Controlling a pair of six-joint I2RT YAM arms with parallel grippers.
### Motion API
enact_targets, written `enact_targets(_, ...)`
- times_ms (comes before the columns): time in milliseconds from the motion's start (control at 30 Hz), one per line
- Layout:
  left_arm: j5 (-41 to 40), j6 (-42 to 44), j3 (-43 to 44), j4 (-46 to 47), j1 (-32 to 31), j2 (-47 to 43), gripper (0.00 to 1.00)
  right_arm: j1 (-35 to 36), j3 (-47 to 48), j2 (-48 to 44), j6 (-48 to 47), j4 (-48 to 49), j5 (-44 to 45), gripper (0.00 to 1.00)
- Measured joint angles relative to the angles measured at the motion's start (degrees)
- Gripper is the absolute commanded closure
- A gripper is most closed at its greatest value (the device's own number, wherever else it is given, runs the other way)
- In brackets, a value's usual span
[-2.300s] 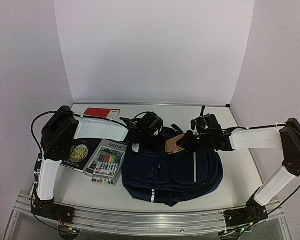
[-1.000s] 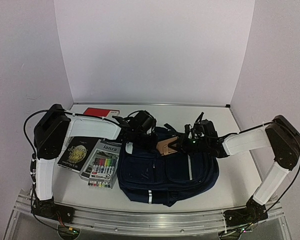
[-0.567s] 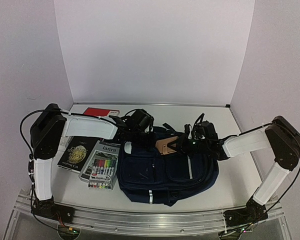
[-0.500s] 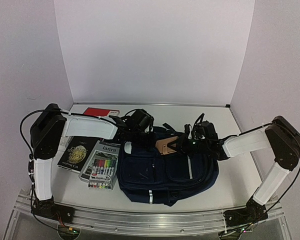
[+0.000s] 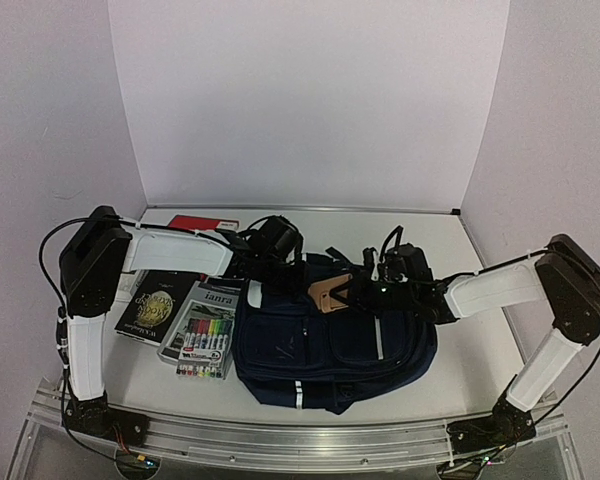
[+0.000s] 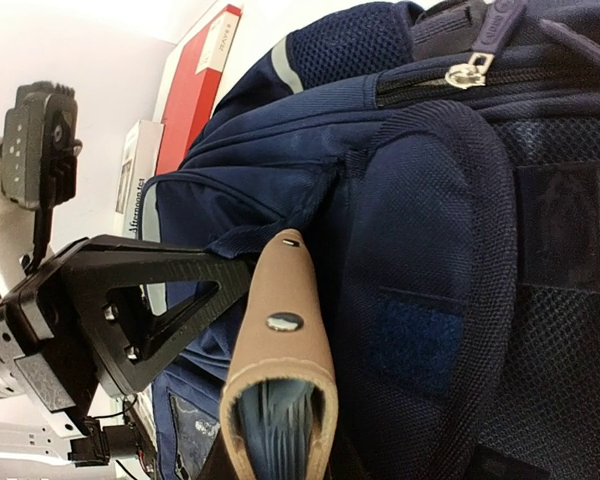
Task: Pack the student bag
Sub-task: Place the personal item in the student bag.
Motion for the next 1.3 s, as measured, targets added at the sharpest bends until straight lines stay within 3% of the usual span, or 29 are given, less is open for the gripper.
enact_targets(500, 3.58, 1.00, -3.90, 4.09, 1.49, -0.88, 1.00, 2.10, 2.63, 2.02, 1.13, -2.22, 3.17, 1.00)
enact_targets(833, 7.67, 3.89, -6.69, 6.58, 3.98, -2.11, 1.00, 2.72, 4.21, 8.02, 6.49, 4.90, 3.29, 1.00)
enact_targets(1100, 7.40, 7.10, -6.78, 4.16, 5.89, -3.71, 1.00, 2.75, 6.53, 12.77, 9.73, 10.88, 1.22, 1.00)
enact_targets(1300, 4.99, 9.03, -6.75, 0.80, 6.02, -5.63, 1.00, 3.03, 9.17, 12.86, 8.33, 7.98, -0.17, 1.00)
